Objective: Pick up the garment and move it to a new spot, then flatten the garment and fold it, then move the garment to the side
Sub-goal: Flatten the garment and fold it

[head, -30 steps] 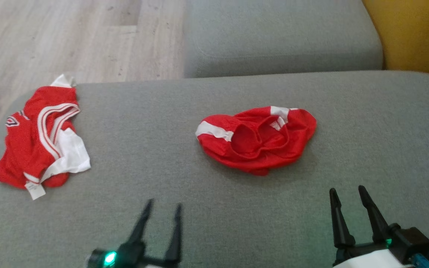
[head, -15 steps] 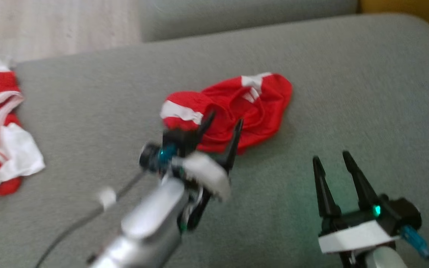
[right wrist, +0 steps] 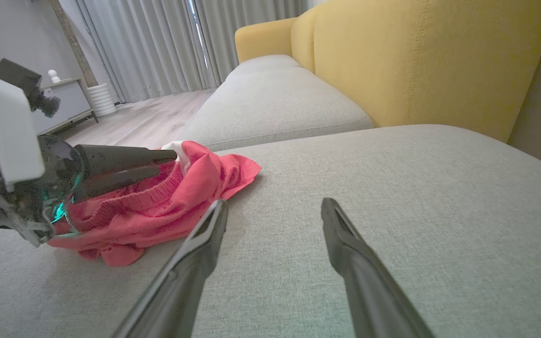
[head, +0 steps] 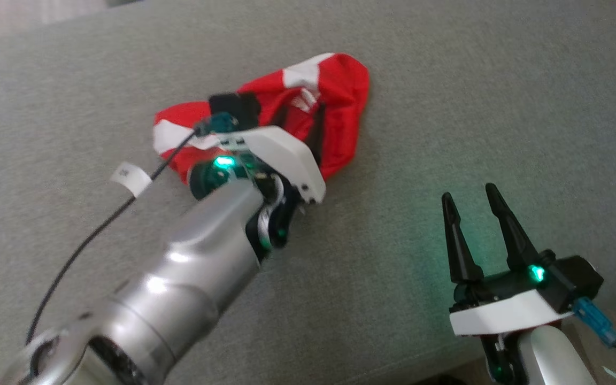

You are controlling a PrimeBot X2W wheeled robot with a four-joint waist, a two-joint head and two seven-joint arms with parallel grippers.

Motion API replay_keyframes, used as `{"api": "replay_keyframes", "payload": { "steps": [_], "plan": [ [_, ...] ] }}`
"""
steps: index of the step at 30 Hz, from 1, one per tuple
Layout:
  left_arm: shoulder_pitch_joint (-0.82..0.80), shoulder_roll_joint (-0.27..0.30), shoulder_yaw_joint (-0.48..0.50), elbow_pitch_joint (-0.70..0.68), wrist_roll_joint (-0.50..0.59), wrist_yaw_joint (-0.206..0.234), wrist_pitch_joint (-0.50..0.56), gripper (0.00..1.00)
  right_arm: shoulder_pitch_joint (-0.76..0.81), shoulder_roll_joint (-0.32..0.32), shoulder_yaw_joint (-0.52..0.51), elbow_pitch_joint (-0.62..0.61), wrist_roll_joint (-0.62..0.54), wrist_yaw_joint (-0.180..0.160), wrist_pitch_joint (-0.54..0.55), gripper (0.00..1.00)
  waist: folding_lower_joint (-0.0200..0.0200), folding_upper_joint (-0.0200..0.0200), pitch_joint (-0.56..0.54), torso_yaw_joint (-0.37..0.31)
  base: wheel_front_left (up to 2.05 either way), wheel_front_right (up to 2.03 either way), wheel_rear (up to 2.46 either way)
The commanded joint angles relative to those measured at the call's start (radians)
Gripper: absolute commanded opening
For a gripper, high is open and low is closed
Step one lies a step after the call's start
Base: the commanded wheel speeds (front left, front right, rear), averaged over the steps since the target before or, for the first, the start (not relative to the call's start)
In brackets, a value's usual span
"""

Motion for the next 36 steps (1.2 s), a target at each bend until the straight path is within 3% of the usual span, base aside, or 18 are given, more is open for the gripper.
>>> {"api": "replay_keyframes", "payload": {
  "steps": [1,6,9,10,13,19,26,32,36],
  "plan": [
    [-0.064,0.002,0.008,-0.003,-0.013,0.015,-0.019,1.00,-0.022,-0.006,0.026,-0.033,0.009,0.008,-0.006,1.00,-0.0003,0.0000,0.024,-0.025,0.00,0.00,0.00],
    [-0.129,0.002,-0.047,0.095,-0.078,0.068,-0.055,1.00,-0.032,-0.006,0.034,-0.035,0.017,0.008,-0.006,1.00,-0.0003,0.0000,0.037,-0.039,0.00,0.00,0.00],
    [-0.147,0.002,-0.076,0.135,-0.117,0.073,-0.061,1.00,-0.034,-0.006,0.039,-0.032,0.020,0.008,-0.006,1.00,-0.0003,0.0000,0.039,-0.044,0.00,0.00,0.00],
    [-0.152,0.002,-0.085,0.147,-0.125,0.075,-0.066,0.92,-0.034,-0.006,0.039,-0.031,0.022,0.008,-0.006,1.00,-0.0003,0.0000,0.040,-0.045,0.00,0.00,0.00],
    [-0.163,0.002,-0.115,0.171,-0.147,0.064,-0.086,0.00,-0.035,-0.006,0.043,-0.029,0.026,0.008,-0.006,1.00,-0.0003,0.0000,0.037,-0.049,0.00,0.00,0.00],
    [-0.189,0.002,-0.165,0.126,-0.192,-0.031,-0.152,0.00,-0.021,-0.006,0.040,-0.016,0.026,0.008,-0.006,1.00,-0.0003,0.0000,-0.008,-0.047,0.00,0.00,0.00],
    [-0.282,0.002,-0.201,0.021,-0.243,-0.138,-0.157,0.00,0.011,-0.006,0.051,-0.012,0.047,0.008,-0.006,1.00,-0.0003,0.0000,-0.115,-0.061,0.00,0.00,0.00],
    [-0.411,0.002,-0.181,-0.083,-0.306,-0.203,-0.128,0.00,0.063,-0.006,0.046,-0.012,0.050,0.008,-0.006,1.00,-0.0003,0.0000,-0.195,-0.042,0.00,0.00,0.00],
    [-0.470,0.009,-0.170,-0.117,-0.318,-0.217,-0.098,0.00,0.082,-0.006,0.032,-0.023,0.056,0.008,-0.006,1.00,-0.0003,0.0000,-0.220,0.002,0.00,0.00,0.00]
  ]
}}
